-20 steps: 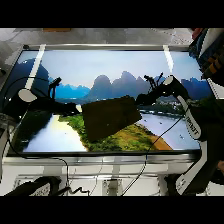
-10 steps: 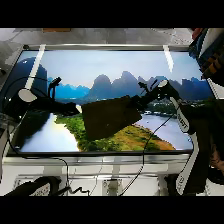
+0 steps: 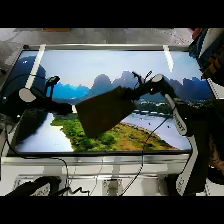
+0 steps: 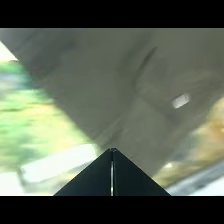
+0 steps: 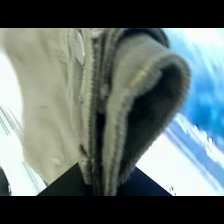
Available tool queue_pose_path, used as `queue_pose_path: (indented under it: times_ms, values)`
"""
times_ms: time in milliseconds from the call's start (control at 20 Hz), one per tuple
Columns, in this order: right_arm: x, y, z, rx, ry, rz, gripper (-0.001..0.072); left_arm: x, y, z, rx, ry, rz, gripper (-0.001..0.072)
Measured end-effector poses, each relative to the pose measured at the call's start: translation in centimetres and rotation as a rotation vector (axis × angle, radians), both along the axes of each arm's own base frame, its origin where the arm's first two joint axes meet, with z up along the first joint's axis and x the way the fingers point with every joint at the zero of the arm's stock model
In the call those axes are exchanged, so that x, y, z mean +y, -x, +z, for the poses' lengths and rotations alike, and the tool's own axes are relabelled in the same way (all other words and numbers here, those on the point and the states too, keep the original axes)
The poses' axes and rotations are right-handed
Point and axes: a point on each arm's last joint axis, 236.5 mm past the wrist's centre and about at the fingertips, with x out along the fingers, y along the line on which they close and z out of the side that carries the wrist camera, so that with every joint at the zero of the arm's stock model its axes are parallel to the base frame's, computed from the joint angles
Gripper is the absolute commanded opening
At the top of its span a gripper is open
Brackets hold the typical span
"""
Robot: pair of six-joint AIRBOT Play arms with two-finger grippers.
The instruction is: Fold the clothes and pants, and hang the long-sleeved shirts on hangers.
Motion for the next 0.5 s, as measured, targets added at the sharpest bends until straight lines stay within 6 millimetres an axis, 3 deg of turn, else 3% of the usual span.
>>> queue_pose_path:
  times_ms: [100,200,300,500]
  values:
    - [-2.5,-1.8,4.0,-0.070,0.023,-0.069,0.0025,1.3,-0.3,1.6,-0.061,-0.068,-0.011,0.0018]
    - [-6.6,-2.8,7.5,-0.100,0.082,-0.164,0.0025,1.9,-0.2,4.1,-0.136,-0.103,-0.015,0.0018]
    - [-12.1,-2.9,11.0,-0.115,0.158,-0.283,0.0026,2.4,0.3,6.9,-0.216,-0.124,-0.014,0.0018]
    - [-25.2,-1.1,17.9,-0.151,0.298,-0.604,0.0026,2.7,1.9,11.8,-0.356,-0.141,-0.009,0.0019]
